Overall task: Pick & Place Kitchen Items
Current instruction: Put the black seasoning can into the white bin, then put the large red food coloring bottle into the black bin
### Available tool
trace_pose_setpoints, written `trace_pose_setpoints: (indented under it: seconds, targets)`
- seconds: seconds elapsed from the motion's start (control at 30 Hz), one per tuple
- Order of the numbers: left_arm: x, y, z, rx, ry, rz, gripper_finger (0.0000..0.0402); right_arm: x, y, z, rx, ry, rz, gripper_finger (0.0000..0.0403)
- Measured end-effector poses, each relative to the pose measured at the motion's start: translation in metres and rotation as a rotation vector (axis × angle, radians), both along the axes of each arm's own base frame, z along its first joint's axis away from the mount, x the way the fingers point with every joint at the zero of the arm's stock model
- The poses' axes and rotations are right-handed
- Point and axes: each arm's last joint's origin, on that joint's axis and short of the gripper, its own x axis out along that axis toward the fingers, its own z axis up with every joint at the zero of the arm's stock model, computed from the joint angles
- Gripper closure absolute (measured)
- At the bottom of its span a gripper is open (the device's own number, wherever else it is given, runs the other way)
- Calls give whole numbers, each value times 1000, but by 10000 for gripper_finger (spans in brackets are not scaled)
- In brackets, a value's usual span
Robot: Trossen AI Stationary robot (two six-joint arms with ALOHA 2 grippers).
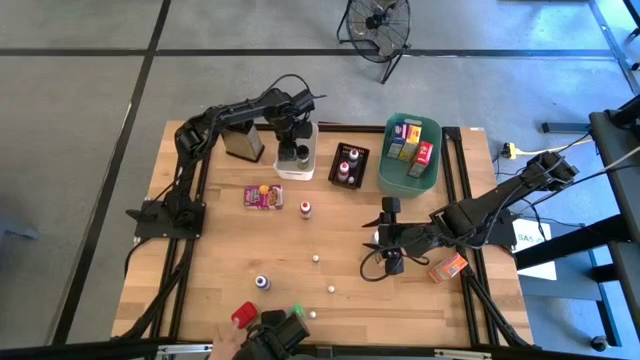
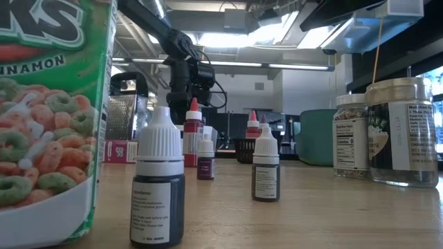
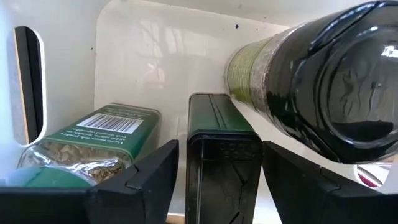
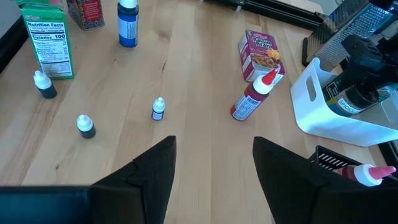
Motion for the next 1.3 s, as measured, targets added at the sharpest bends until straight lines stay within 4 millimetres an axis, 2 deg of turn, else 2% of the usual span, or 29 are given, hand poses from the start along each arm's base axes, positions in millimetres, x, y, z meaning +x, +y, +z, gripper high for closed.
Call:
trace_pose_setpoints:
  seconds: [0.33,0.5,0.73,0.97,1.13,1.3]
  targets:
    - [0,-1,3,4,-5,3,171,0,0,0,0,0,0,188]
    - [-2,-6,17,19,-32,11,171,0,0,0,0,0,1,187]
    - [-1,-16,58,75,-117,29,171,0,0,0,-2,1,2,187]
    - [-3,-44,104,134,-225,28,171,0,0,0,-2,-4,6,187]
    - [-22,-67,138,120,-264,137,171,6,-4,5,7,-69,-47,187]
    - [-47,-97,166,68,-273,215,171,18,-19,10,87,-113,-56,187]
